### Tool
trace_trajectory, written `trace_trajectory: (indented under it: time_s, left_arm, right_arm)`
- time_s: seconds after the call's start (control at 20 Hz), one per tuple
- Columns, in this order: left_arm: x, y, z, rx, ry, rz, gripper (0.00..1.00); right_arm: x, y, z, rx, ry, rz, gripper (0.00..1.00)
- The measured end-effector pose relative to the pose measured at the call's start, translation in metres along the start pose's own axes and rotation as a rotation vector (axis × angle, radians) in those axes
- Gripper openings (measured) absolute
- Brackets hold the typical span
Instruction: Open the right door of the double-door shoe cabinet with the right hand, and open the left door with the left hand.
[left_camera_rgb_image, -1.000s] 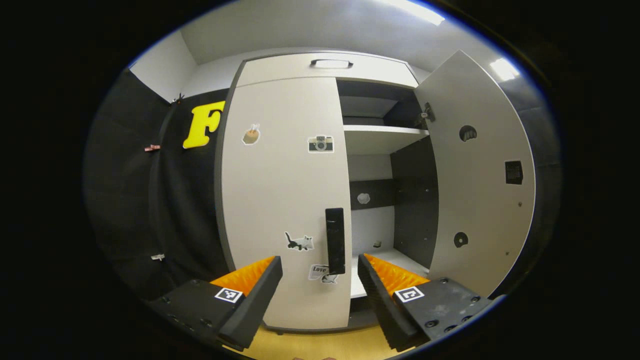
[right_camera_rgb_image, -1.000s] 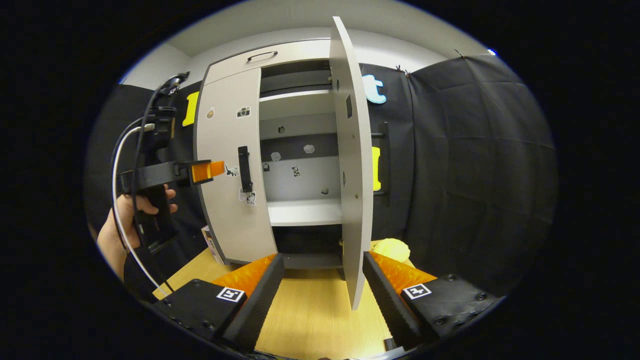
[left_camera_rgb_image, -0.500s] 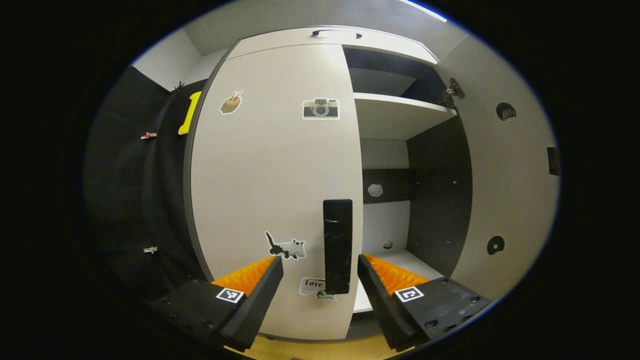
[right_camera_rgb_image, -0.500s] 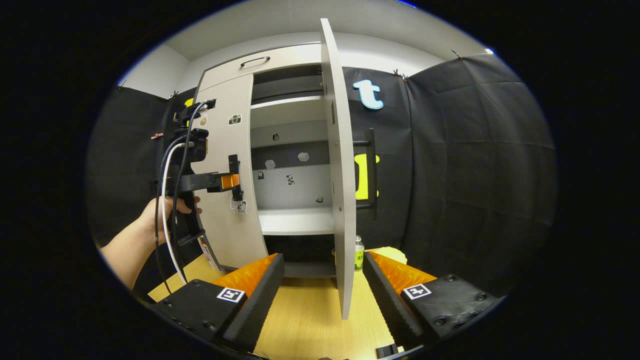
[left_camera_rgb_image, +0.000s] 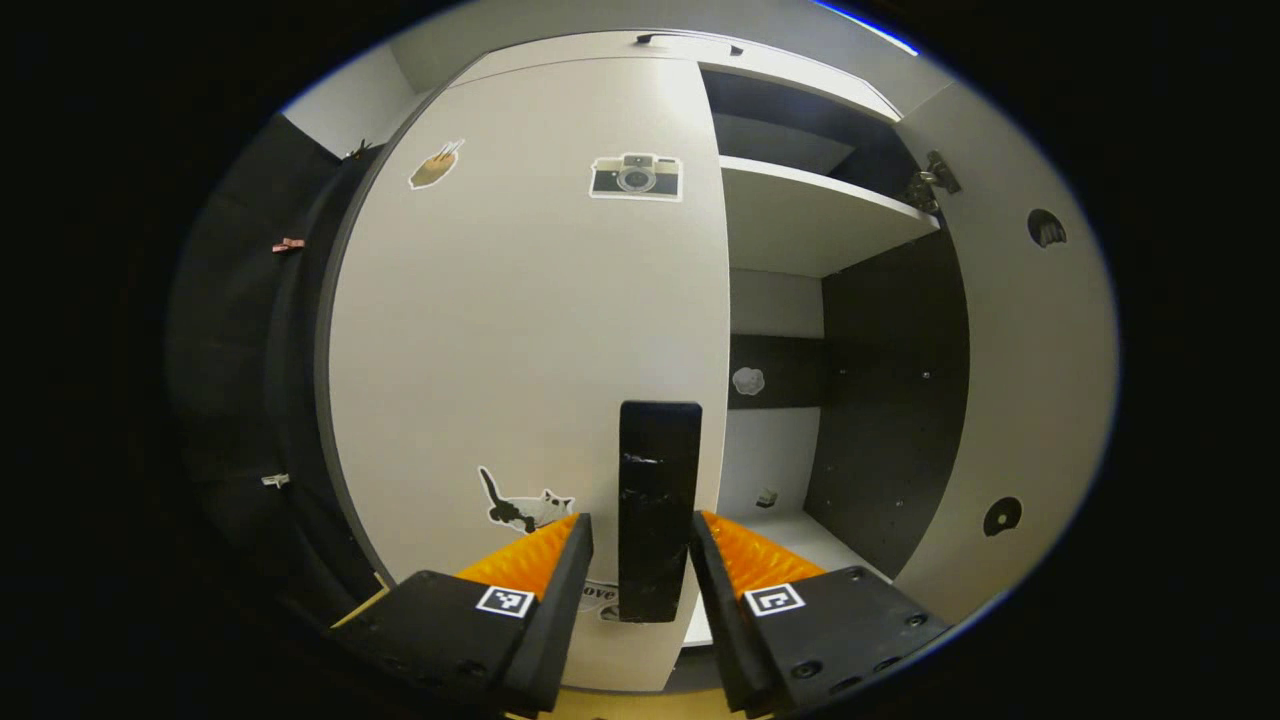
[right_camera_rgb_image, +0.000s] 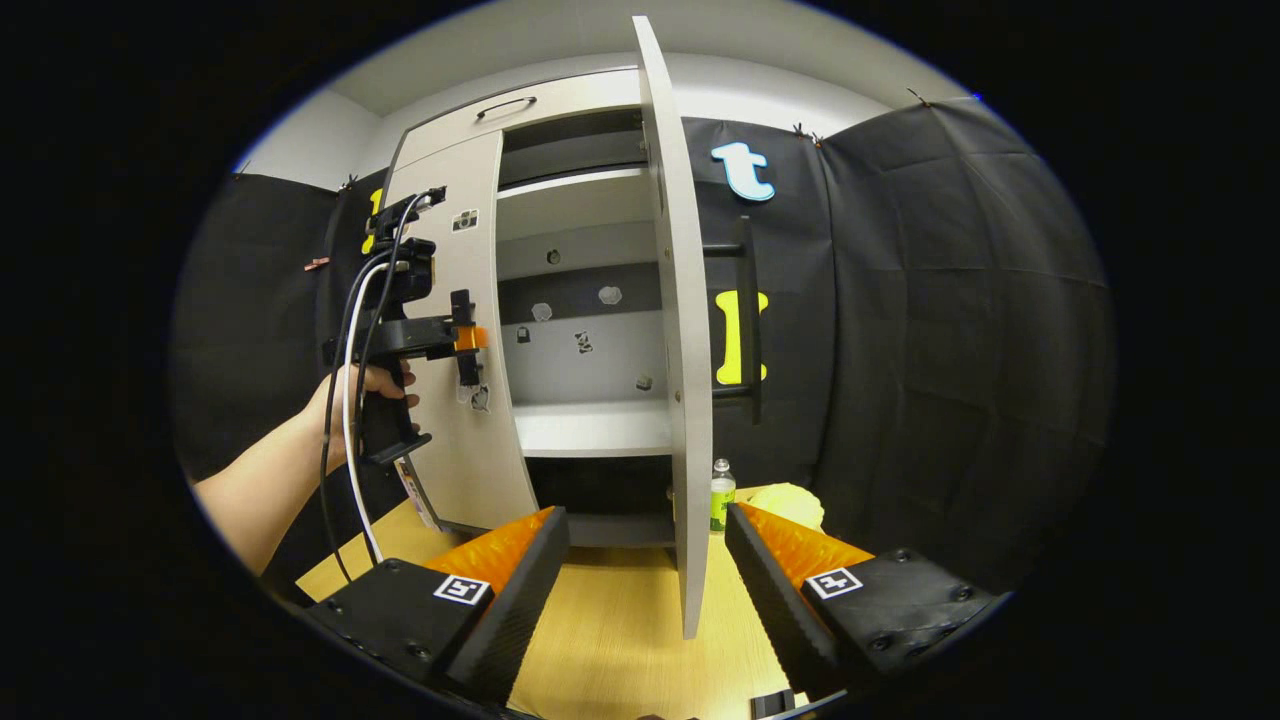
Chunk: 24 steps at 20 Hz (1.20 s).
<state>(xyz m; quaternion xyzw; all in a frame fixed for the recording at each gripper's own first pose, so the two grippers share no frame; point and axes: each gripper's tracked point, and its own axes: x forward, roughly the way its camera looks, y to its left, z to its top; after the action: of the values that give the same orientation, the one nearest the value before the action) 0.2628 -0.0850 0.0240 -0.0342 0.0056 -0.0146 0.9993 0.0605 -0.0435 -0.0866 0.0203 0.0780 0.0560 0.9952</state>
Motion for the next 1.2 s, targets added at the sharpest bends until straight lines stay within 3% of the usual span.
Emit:
trace_trajectory:
  time_s: [0.2,0.45,0.5,0.7,1.2]
  left_arm:
    - [0.004,-0.002,-0.002,-0.041,-0.003,-0.001,0.41]
    - [0.003,-0.003,-0.004,0.016,0.018,-0.007,0.29]
    - [0.003,-0.003,-0.004,0.017,0.020,-0.015,0.22]
    - [0.002,-0.002,-0.005,0.017,0.028,-0.020,0.10]
    - [-0.015,0.009,-0.008,0.007,0.063,-0.058,0.10]
  right_arm:
    - [0.002,-0.002,-0.007,0.007,0.024,0.004,0.99]
    - [0.006,-0.007,-0.014,0.038,0.047,-0.005,0.99]
    - [0.006,-0.007,-0.016,0.048,0.052,-0.006,0.99]
    - [0.007,-0.004,-0.015,0.061,0.051,-0.006,0.99]
    - [-0.006,0.035,-0.022,0.048,0.052,0.022,0.99]
